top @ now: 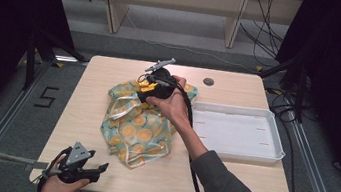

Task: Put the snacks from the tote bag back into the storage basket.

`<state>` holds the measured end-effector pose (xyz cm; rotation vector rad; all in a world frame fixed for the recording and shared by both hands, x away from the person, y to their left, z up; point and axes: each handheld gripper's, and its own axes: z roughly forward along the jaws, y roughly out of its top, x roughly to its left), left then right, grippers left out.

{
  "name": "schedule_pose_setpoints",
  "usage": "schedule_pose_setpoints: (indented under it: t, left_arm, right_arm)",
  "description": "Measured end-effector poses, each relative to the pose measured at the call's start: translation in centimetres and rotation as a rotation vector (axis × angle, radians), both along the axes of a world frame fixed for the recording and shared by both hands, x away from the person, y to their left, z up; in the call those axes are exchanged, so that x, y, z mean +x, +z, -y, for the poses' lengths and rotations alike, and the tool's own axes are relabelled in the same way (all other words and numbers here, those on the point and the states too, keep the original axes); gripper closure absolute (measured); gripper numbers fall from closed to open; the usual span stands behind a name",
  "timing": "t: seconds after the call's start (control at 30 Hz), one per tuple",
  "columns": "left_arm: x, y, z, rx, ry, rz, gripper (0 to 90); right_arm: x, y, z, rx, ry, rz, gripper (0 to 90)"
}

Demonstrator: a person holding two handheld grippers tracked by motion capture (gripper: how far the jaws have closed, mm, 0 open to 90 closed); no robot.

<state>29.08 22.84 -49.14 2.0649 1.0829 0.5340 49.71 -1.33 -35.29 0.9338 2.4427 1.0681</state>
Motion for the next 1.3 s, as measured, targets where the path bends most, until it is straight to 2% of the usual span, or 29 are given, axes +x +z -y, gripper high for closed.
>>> schedule_pose_setpoints:
  t: [0.03, 0.07, 0.17, 0.2, 0.23, 0.27, 0.3, 0.33, 0.37, 0.4, 0.43, 0.47, 0.5, 0.53, 0.6, 0.67, 0.73, 0.87, 0.97, 1.03, 1.1, 1.13, 1.27, 1.3]
  left_arm:
    - [0.0, 0.1, -0.1, 0.008, -0.003, -0.003, 33.9]
    - [0.0, 0.1, -0.1, 0.008, -0.003, -0.003, 33.9]
    - [0.0, 0.1, -0.1, 0.006, 0.0, -0.002, 33.8]
    - [0.0, 0.1, 0.0, -0.013, 0.008, 0.003, 33.8]
    - [-0.1, 0.1, 0.0, -0.015, 0.011, 0.004, 33.7]
    - [0.0, 0.1, 0.0, -0.026, 0.016, 0.013, 33.7]
    - [0.0, 0.2, -0.1, -0.036, 0.021, -0.004, 33.6]
    - [0.0, 0.2, -0.2, -0.022, 0.021, 0.014, 33.6]
    - [0.1, 0.2, -0.1, -0.046, 0.031, 0.015, 33.6]
    - [0.0, 0.2, -0.1, -0.052, 0.037, 0.008, 33.6]
    - [0.0, 0.3, -0.3, -0.027, 0.021, -0.003, 33.6]
    - [0.0, 0.1, 0.0, -0.064, 0.038, 0.005, 33.6]
    - [0.0, 0.2, -0.1, -0.05, 0.036, 0.014, 33.6]
    - [0.0, 0.2, -0.2, -0.035, 0.028, 0.011, 33.6]
    - [0.1, 0.3, -0.4, -0.021, 0.014, 0.0, 33.6]
    - [0.0, 0.1, -0.1, -0.062, 0.043, 0.005, 33.6]
    - [0.0, 0.1, -0.1, -0.066, 0.046, 0.005, 33.6]
    - [0.0, 0.1, -0.1, -0.064, 0.047, 0.004, 33.6]
    - [0.0, 0.1, -0.2, -0.051, 0.043, 0.008, 33.6]
    - [0.0, 0.1, -0.1, -0.052, 0.042, 0.009, 33.6]
    - [0.1, 0.1, -0.1, -0.049, 0.04, 0.01, 33.6]
    - [0.1, 0.2, -0.4, -0.011, 0.013, -0.002, 33.6]
    - [0.1, 0.2, -0.4, -0.018, 0.017, -0.001, 33.6]
    - [0.1, 0.1, -0.1, -0.053, 0.039, 0.007, 33.6]
  right_arm:
    - [-0.1, 0.2, 0.2, 0.005, -0.006, -0.004, 20.5]
    - [-0.1, 0.4, 0.8, -0.01, 0.001, 0.019, 20.5]
    - [-0.4, 1.2, 2.2, 0.005, -0.004, 0.014, 20.5]
    - [-0.5, 1.4, 2.7, -0.002, 0.0, 0.016, 20.5]
    - [-0.7, 1.8, 3.4, -0.006, -0.013, 0.021, 20.5]
    - [-0.9, 2.1, 4.0, -0.015, -0.014, 0.041, 20.5]
    - [-1.0, 2.3, 4.5, -0.01, -0.025, 0.057, 20.5]
    - [-1.2, 2.6, 5.3, -0.023, -0.022, 0.047, 20.5]
    - [-1.2, 2.7, 5.7, -0.02, -0.022, 0.05, 20.5]
    - [-1.4, 2.9, 6.5, -0.018, -0.031, 0.05, 20.5]
    - [-1.5, 3.0, 7.1, -0.023, -0.031, 0.049, 20.5]
    - [-1.5, 3.0, 7.7, -0.028, -0.034, 0.067, 20.5]
    - [-1.6, 3.0, 8.1, -0.028, -0.038, 0.054, 20.5]
    - [-1.8, 2.9, 8.9, -0.037, -0.039, 0.071, 20.5]
    - [-1.9, 2.6, 10.0, -0.04, -0.056, 0.062, 20.5]
    - [-2.0, 2.2, 11.0, -0.034, -0.081, 0.048, 20.5]
    - [-1.9, 1.7, 12.1, -0.05, -0.087, 0.048, 20.5]
    - [-1.8, 0.7, 13.7, -0.045, -0.109, 0.034, 20.5]
    - [-1.9, 0.0, 14.5, -0.038, -0.136, 0.046, 20.5]
    - [-2.0, -0.2, 15.0, -0.046, -0.136, 0.036, 20.5]
    - [-2.3, -0.5, 15.3, -0.033, -0.162, 0.025, 20.5]
    - [-2.3, -0.6, 15.5, -0.042, -0.154, 0.025, 20.5]
    - [-2.7, -1.3, 16.3, -0.028, -0.172, 0.017, 20.5]
    - [-2.9, -1.5, 16.4, -0.02, -0.177, 0.02, 20.5]
